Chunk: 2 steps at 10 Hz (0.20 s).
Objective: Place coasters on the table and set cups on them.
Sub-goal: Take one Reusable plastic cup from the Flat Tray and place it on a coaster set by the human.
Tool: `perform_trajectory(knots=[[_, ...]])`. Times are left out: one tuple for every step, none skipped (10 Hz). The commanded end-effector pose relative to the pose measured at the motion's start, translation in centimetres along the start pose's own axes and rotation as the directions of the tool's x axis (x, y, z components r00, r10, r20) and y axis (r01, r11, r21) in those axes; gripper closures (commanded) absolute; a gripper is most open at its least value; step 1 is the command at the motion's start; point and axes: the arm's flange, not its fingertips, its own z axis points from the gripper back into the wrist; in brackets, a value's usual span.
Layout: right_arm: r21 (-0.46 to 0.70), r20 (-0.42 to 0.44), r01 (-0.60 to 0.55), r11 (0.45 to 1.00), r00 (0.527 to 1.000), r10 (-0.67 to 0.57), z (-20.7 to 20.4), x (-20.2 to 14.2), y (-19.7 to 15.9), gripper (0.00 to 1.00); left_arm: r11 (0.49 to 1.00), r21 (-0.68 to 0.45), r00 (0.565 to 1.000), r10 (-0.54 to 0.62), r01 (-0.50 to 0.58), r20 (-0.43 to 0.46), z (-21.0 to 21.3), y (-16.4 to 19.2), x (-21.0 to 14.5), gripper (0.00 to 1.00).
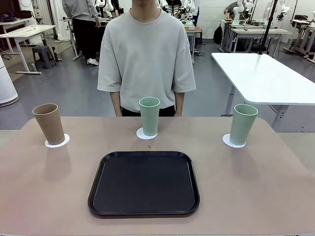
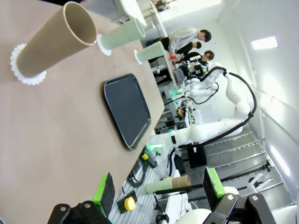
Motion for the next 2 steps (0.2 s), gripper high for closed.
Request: perform_trajectory(knots=[[0.027,0.015,-0.01,1.0,1.0,0.009,-0.11,-0.06,0.06,0.0,1.0,0.003,1.0,-0.002,0.002,0.004,0.02,-0.29,-0.16,0.0],[0.027,0.015,-0.01,1.0,1.0,0.009,-0.11,-0.06,0.06,0.0,1.0,0.003,1.0,-0.002,0.002,0.004,0.02,-0.29,-0.16,0.0]])
